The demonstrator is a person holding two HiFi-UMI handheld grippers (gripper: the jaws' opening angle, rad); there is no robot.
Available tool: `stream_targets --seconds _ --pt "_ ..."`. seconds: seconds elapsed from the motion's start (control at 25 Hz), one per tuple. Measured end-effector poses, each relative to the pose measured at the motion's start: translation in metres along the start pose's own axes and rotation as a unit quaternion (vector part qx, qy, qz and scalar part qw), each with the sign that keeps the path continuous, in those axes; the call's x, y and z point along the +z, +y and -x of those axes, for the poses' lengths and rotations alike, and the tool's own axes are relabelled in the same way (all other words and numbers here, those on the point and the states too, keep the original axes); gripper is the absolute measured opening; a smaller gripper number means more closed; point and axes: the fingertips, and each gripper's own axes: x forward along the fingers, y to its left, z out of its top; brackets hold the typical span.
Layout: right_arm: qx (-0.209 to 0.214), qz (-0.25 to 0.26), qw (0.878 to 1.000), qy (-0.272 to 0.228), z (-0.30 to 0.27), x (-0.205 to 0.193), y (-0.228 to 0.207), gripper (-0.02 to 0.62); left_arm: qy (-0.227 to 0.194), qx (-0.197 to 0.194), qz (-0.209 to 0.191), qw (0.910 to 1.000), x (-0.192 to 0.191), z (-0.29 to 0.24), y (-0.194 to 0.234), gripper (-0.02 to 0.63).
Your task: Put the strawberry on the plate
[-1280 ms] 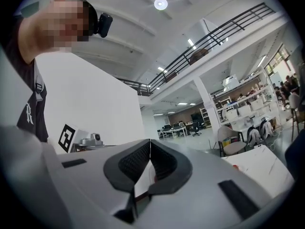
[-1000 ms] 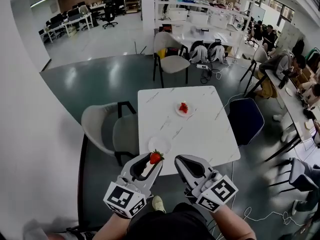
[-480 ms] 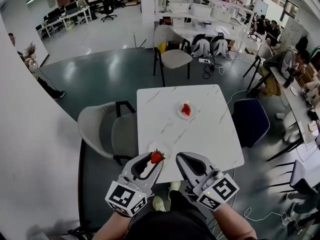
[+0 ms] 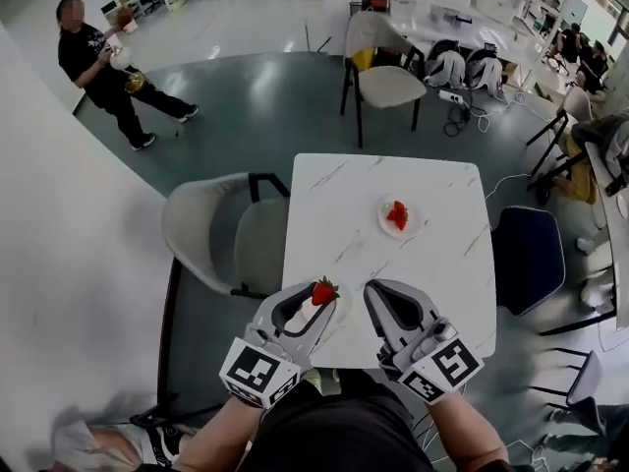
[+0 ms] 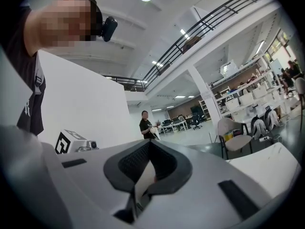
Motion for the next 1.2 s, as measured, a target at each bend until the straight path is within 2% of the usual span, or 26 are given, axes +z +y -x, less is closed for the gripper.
stream_targets --seconds 0.28,0.6,0.88,1.2 --pt "-0.003 -0.022 1.000 0.006 -0.017 -0.023 -0.034 0.003 0.051 0.019 -0.013 0.9984 -0.040 -0.024 0.027 0.137" --pt "-0.046 -0.044 0.997 0.039 -0.031 -0.095 -0.055 0.003 0.144 -0.007 -0.026 0.9892 -0.147 -0.046 0.057 0.137" --pt "-0.068 -0.062 0.994 0.050 -0.033 -0.145 -0.067 0.003 0.218 -0.041 -0.056 0.9734 -0.231 -0.067 0.059 0.137" --pt "-0.087 -0.076 0.992 0.056 -0.026 -0.180 -0.083 0.003 0.304 -0.064 -0.089 0.9463 -0.302 -0.082 0.056 0.137"
